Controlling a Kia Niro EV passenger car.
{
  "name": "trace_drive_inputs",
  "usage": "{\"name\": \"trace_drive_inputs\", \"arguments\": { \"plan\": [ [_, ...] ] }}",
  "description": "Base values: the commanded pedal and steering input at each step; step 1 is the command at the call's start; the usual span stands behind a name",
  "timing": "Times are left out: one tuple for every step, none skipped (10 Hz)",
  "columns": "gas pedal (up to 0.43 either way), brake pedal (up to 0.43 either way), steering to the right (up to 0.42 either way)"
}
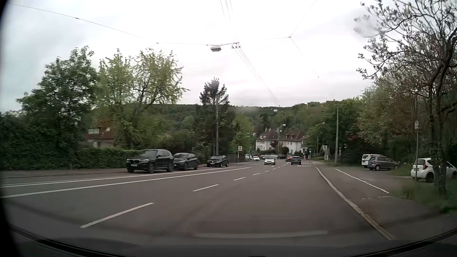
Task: Follow the waypoints while adhering to traffic rules and regulations
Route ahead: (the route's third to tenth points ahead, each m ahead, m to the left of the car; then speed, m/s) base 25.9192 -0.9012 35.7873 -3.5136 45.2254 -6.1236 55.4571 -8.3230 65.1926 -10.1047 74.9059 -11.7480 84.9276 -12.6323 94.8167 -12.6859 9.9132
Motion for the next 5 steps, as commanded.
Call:
{"name": "trace_drive_inputs", "arguments": {
  "plan": [
    [0.059,0.0,0.132],
    [0.059,0.0,0.126],
    [0.059,0.0,0.116],
    [0.059,0.0,0.092],
    [0.059,0.0,0.068]
  ]
}}
